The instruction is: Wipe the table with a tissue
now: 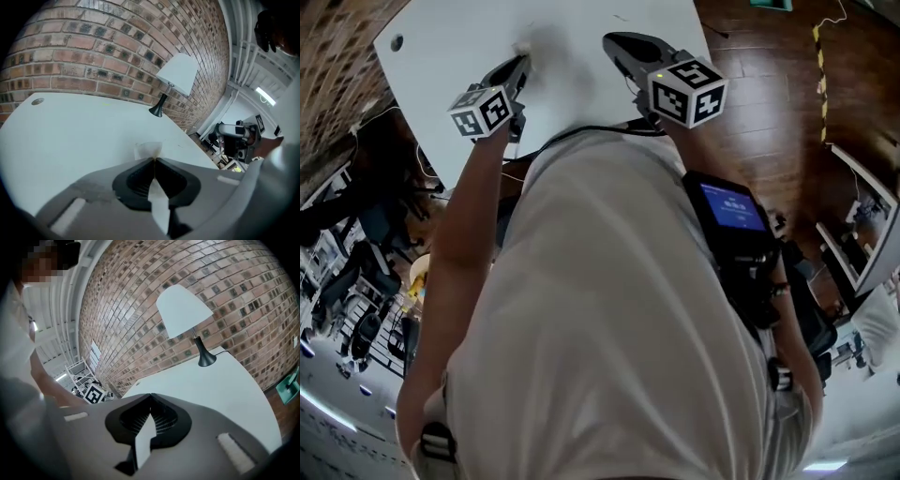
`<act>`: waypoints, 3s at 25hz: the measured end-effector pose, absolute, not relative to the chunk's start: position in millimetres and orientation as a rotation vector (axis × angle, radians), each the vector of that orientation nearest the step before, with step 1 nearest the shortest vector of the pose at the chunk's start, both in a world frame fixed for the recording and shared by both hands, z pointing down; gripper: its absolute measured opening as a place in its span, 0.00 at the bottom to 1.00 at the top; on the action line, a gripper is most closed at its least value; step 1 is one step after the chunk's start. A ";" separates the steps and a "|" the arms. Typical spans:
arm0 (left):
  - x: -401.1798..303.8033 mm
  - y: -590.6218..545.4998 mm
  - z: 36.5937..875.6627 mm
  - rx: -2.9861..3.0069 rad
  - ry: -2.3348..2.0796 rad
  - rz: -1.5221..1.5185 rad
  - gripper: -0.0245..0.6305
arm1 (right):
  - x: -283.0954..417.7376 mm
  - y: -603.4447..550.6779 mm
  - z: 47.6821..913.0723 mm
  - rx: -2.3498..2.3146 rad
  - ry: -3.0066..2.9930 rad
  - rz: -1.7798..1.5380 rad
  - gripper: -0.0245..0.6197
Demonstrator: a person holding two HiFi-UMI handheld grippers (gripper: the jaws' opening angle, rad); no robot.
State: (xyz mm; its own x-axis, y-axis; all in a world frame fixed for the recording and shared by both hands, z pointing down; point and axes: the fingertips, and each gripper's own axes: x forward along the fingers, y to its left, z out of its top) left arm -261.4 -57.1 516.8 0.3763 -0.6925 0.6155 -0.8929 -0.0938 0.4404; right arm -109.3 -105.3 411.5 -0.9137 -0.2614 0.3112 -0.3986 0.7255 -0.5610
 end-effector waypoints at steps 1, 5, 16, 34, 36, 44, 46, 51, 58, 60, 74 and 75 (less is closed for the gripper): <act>-263.6 -61.1 514.2 1.837 -1.392 0.318 0.07 | -108.1 -107.7 411.5 0.523 -2.719 0.958 0.05; -287.9 -64.8 510.9 1.791 -1.435 0.330 0.07 | -120.9 -109.0 409.9 0.506 -2.717 0.963 0.05; -248.8 -121.8 563.6 1.753 -1.497 0.523 0.07 | -34.8 -140.5 458.8 0.544 -2.675 1.026 0.05; -276.8 -161.4 577.0 1.598 -1.673 0.481 0.07 | -11.3 -157.0 460.5 0.650 -2.650 1.088 0.05; -277.0 -159.2 575.6 1.594 -1.707 0.469 0.07 | -10.7 -158.5 459.7 0.655 -2.653 1.092 0.05; -268.9 -152.4 572.1 1.525 -1.739 0.435 0.07 | -11.2 -160.5 457.1 0.655 -2.665 1.099 0.05; -265.3 -150.0 572.1 1.509 -1.723 0.417 0.07 | -11.6 -159.7 456.1 0.652 -2.665 1.100 0.05; -237.3 -155.2 584.0 1.583 -1.639 0.385 0.07 | -9.5 -161.9 455.8 0.652 -2.672 1.099 0.05; -208.9 -149.7 578.7 1.529 -1.609 0.449 0.07 | -4.2 -166.7 457.4 0.651 -2.680 1.101 0.05; -201.4 -151.1 579.0 1.527 -1.568 0.414 0.07 | -0.5 -168.9 455.2 0.646 -2.688 1.101 0.05; -82.9 -111.9 549.5 1.626 -1.427 0.302 0.07 | 53.8 -174.6 433.1 0.565 -2.749 1.065 0.05; -94.4 -113.0 548.5 1.619 -1.458 0.320 0.07 | 51.8 -174.2 432.5 0.556 -2.749 1.063 0.05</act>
State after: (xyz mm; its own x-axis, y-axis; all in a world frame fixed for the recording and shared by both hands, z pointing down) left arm -94.4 -113.0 548.5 0.2691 -0.6568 0.7044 -0.8914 0.1071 0.4404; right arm 51.8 -174.2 432.5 -0.9214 -0.2881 0.2607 -0.3886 0.6818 -0.6198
